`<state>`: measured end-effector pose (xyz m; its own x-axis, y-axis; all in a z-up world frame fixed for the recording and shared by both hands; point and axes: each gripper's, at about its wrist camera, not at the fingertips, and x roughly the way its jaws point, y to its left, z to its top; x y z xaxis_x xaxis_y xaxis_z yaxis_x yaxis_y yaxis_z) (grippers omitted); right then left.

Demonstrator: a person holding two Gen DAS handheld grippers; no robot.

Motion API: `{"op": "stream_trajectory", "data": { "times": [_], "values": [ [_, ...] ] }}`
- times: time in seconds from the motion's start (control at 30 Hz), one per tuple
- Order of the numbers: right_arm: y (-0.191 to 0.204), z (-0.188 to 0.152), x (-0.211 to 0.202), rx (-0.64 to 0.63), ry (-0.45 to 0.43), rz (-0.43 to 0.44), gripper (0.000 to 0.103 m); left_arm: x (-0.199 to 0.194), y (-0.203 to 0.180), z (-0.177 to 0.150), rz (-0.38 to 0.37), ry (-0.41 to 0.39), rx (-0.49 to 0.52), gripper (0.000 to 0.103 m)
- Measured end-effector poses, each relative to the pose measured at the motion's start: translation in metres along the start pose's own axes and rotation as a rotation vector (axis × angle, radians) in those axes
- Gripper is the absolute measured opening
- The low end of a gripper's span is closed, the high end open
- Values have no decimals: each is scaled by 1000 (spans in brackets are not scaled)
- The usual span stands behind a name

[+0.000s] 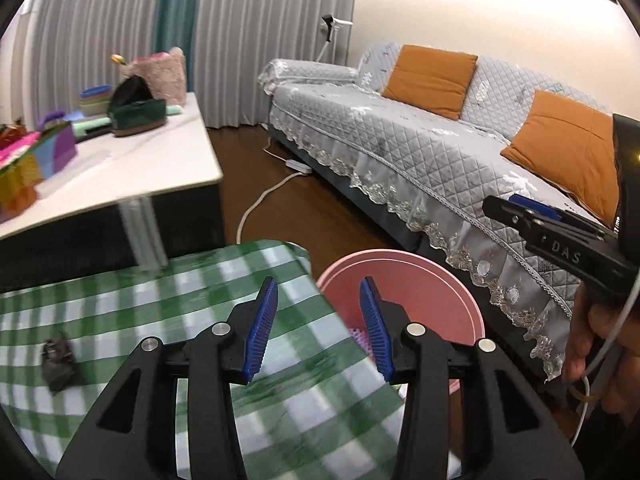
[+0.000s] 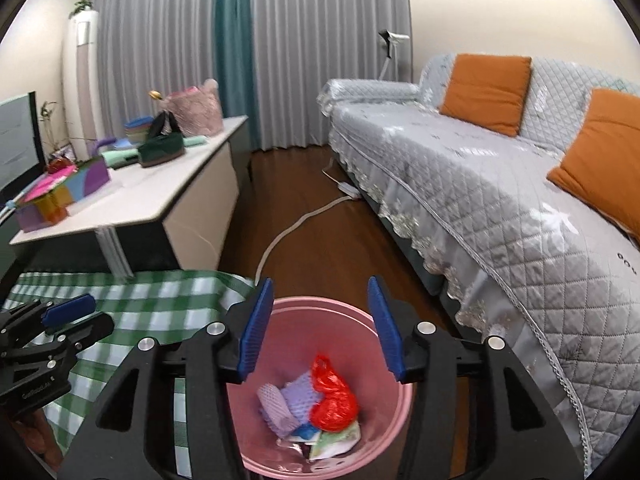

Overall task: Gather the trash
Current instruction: 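Open the left tool over the basin while the right tool releases the orange-red bag, then move the left tool to the black cloth while the right tool reaches the clear plastic sleeve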

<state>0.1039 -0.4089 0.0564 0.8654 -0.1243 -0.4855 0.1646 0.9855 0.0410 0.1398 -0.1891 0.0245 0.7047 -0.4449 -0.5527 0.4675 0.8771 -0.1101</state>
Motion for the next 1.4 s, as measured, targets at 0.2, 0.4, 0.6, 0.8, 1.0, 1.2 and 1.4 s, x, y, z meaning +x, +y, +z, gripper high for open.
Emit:
{"op": "stream_trajectory", "data": {
  "times": [0.2, 0.4, 0.6, 0.8, 1.0, 1.2, 1.4],
  "values": [
    [23, 7, -20, -8, -29, 53, 51, -46, 24, -7, 70, -43, -9, 42],
    [50, 13, -34, -41, -55, 100, 51, -85, 55, -19, 145, -82, -57, 42],
    [69, 14, -37, -42, -59, 147, 51, -103, 92, -34, 234, -87, -98, 38],
    [95, 12, -33, -63, -68, 184, 51, -126, 143, -46, 330, -102, -195, 36],
    [124, 11, -17, -67, -49, 250, 47, -134, 181, -57, 399, -98, -253, 36],
    [155, 9, 6, -84, -18, 312, 30, -126, 200, -72, 400, -76, -285, 36],
    [180, 8, 29, -88, 0, 341, 30, -101, 212, -78, 383, -44, -301, 36]
  ]
}}
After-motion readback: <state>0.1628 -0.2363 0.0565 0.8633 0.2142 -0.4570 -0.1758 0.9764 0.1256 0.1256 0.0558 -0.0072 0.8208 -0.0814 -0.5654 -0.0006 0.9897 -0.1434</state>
